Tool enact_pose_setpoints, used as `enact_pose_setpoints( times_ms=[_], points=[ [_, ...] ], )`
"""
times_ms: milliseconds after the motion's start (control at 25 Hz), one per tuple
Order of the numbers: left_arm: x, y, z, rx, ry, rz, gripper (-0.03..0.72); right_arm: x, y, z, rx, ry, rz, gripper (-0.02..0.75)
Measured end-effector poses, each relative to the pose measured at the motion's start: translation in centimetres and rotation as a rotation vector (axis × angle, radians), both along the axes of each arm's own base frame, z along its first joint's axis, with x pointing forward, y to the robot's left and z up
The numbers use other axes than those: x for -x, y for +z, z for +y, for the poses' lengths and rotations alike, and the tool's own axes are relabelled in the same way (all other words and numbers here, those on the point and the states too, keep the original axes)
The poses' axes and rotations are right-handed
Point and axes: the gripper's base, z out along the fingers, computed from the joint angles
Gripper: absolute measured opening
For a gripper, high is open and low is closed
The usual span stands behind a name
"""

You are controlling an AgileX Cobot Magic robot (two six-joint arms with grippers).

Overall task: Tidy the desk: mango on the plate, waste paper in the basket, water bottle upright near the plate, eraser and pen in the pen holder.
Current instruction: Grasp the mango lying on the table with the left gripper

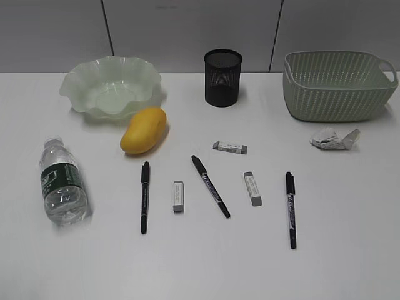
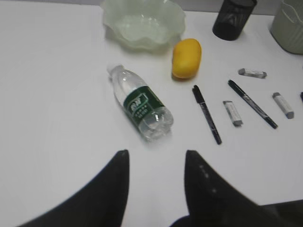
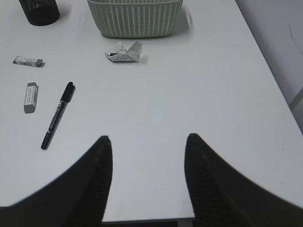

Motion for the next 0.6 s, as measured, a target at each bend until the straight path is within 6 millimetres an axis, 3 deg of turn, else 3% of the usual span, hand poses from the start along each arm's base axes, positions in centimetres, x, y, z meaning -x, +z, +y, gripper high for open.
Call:
enact_pose_setpoints(
  times_ms=[160, 200, 360, 440, 600],
  points=[
    [-4.5, 1.0, -1.4, 0.111, -0.027, 0.109, 0.535, 0.0, 0.0, 0.0, 0.0, 0.0, 0.0, 0.402],
    [-6.0, 1.0, -1.6, 0.13, -0.02, 0.148, 0.564, 0.0, 0.0, 0.0, 0.0, 0.0, 0.0, 0.402],
    [-12.9, -0.6, -2.6, 0.231, 0.05, 0.264, 0.591, 0.0, 0.0, 0.0, 0.002, -0.002, 0.0, 0.402],
    [-16.6, -2.7, -3.1, 0.259, 0.106, 0.369, 0.591, 0.0, 0.0, 0.0, 0.001, -0.001, 0.0, 0.402],
    [-21.6, -6.2, -3.5, 0.234, 0.16, 0.52, 0.598, 0.0, 0.0, 0.0, 0.0, 0.0, 0.0, 0.402]
  ],
)
